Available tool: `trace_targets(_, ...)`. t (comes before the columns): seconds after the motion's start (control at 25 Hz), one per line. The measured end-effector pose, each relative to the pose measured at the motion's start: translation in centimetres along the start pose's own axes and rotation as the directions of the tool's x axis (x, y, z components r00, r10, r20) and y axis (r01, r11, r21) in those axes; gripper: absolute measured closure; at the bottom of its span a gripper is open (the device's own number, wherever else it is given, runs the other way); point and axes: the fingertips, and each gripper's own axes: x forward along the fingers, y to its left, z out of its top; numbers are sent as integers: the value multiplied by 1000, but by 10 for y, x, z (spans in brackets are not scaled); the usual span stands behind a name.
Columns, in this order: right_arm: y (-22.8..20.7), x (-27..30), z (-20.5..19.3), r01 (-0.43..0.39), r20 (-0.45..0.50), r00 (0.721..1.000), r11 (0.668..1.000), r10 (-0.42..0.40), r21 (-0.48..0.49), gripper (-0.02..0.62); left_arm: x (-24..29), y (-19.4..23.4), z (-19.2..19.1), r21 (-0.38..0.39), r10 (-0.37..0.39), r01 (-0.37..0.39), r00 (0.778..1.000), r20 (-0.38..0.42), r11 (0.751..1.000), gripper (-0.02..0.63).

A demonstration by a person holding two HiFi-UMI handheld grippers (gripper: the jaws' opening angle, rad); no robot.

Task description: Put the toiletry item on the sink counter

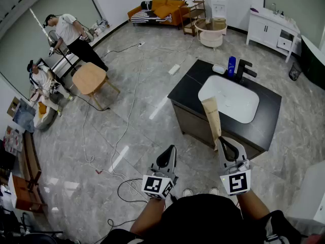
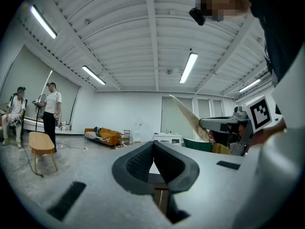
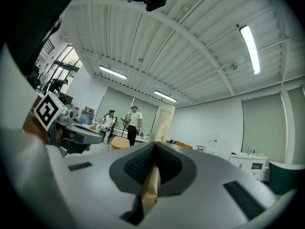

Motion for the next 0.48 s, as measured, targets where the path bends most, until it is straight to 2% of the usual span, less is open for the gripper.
trace_targets(0.16,4,-2,-10,-8,-28,1000,1000,8,3,589,0,-8,-8,-11,-16,16,1000,-2,1000,597)
trace_targets(0.48,14,9,-7,-11,-5,1000,1000,11,17,589,-5,1,-14,-13,-30,30,999,-17,999,597)
